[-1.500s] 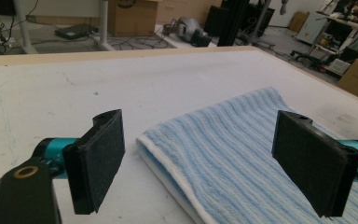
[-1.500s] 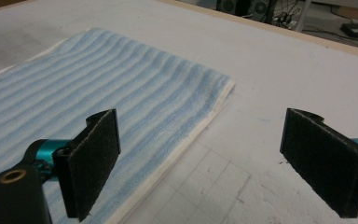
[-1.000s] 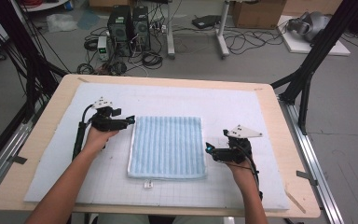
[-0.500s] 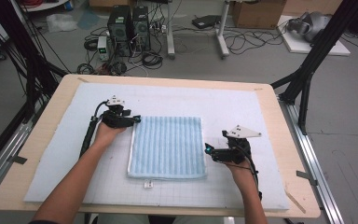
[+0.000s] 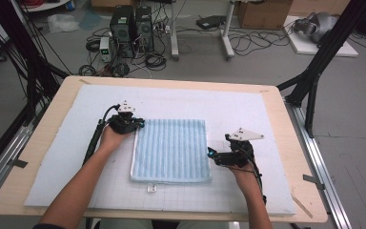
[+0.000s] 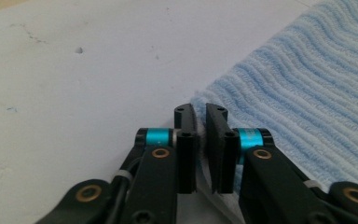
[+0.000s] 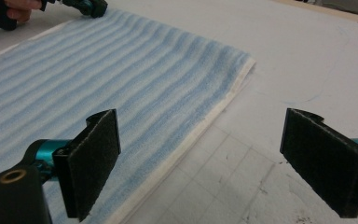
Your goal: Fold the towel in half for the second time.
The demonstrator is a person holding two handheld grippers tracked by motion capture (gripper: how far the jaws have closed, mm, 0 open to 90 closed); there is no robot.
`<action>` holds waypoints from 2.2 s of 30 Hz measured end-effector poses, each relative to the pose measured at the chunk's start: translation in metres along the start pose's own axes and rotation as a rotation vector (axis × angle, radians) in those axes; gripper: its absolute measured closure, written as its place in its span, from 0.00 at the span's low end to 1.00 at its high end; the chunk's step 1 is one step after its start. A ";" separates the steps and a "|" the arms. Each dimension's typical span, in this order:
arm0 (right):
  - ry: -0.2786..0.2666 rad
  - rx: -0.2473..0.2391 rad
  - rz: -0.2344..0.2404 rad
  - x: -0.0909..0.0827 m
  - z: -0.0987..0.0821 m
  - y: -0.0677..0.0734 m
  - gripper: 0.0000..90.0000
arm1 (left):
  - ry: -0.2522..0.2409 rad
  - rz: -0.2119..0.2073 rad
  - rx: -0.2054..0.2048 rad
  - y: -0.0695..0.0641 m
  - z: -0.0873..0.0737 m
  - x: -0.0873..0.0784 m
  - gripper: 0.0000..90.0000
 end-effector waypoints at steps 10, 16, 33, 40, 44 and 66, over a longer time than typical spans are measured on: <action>0.026 0.007 -0.013 0.020 0.010 -0.004 0.13 | 0.000 -0.002 -0.005 0.001 0.000 0.000 0.95; 0.113 0.011 -0.017 0.054 0.034 -0.017 0.13 | -0.005 -0.003 -0.017 0.000 0.000 0.000 0.95; 0.178 0.037 -0.002 0.100 0.059 -0.043 0.41 | -0.004 -0.015 -0.063 0.002 -0.001 -0.001 0.95; 0.237 0.040 -0.024 0.117 0.058 -0.043 0.61 | -0.004 -0.014 -0.064 0.002 -0.002 -0.001 0.95; 0.233 0.030 -0.004 0.119 0.057 -0.041 0.76 | -0.007 -0.016 -0.071 0.002 -0.002 -0.001 0.95; 0.064 -0.050 -0.111 0.095 0.077 -0.031 0.92 | -0.217 0.016 -0.128 0.015 0.021 -0.015 0.97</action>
Point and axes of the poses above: each handheld gripper's, and its own axes: x roughly forward along the jaws, z roughly out of its top, y roughly to its left, the point moved 1 cm from there along x, roughly forward along the jaws, and after that the axes turned 8 degrees about x, right-handed, at the moved point
